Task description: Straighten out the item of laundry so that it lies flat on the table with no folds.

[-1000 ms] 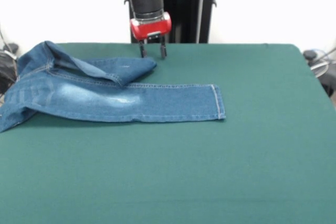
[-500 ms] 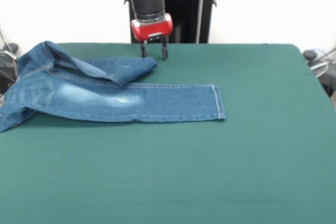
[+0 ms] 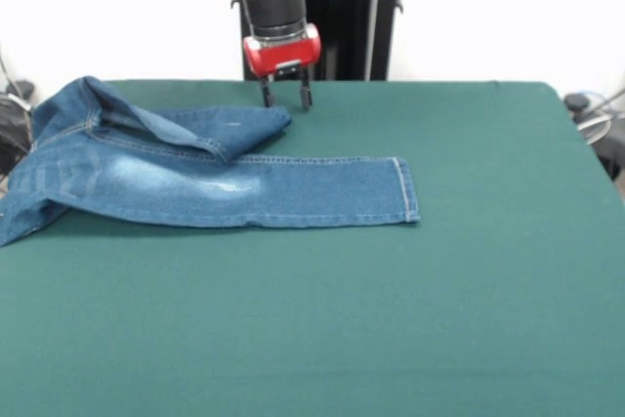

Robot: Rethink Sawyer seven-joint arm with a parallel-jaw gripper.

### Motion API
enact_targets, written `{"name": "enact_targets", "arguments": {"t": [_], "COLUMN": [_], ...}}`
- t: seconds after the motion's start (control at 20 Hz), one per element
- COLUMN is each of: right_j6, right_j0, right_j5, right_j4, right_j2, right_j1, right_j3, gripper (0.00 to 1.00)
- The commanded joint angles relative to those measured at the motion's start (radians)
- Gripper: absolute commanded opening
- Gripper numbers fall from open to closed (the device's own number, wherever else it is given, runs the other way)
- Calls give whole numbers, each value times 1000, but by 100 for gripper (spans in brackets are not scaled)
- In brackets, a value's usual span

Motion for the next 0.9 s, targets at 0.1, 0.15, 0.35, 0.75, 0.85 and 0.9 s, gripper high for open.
{"name": "enact_targets", "arguments": {"t": [0.1, 0.15, 0.35, 0.75, 0.85, 0.9], "right_j6": [328, 334, 360, 456, 467, 471], "right_j0": [59, 58, 64, 221, 279, 305], "right_j5": [77, 70, 45, 29, 76, 90], "right_j4": [106, 107, 116, 277, 336, 362], "right_j2": [123, 124, 134, 152, 148, 144], "right_j1": [0, -1, 0, -162, -226, -244], "right_j3": [-134, -129, -111, 13, 25, 21], "gripper": [100, 100, 100, 100, 100, 100]}}
